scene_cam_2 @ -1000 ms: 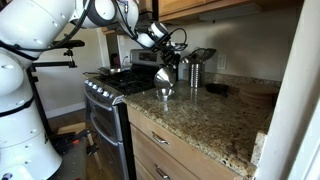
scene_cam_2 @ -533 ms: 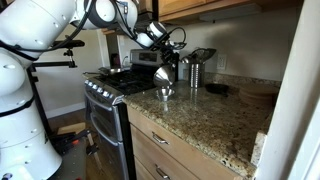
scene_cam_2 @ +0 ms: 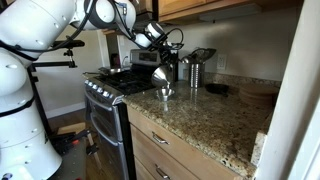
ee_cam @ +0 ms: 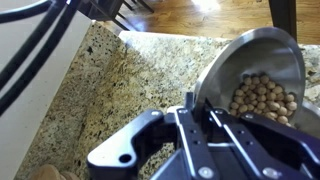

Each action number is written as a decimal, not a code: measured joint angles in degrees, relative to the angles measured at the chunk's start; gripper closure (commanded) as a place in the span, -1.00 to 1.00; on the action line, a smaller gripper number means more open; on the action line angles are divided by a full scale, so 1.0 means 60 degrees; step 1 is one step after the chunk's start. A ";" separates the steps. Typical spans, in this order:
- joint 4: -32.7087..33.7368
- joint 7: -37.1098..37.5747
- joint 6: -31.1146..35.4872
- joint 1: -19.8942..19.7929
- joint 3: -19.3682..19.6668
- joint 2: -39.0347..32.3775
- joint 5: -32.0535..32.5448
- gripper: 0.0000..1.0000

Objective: Transfer the contents in the right silver bowl to the left bowl

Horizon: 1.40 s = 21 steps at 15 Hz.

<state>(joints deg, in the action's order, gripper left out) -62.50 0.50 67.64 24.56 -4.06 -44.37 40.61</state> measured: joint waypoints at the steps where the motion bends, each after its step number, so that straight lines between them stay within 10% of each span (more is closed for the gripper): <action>1: -0.0001 0.0025 -0.0015 0.0019 0.0009 -0.0001 0.0039 0.84; 21: -0.0011 0.0344 -0.0319 0.0554 0.0119 -0.0584 0.1289 0.84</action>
<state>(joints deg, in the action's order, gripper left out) -62.57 2.56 65.73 27.89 -3.35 -47.87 48.35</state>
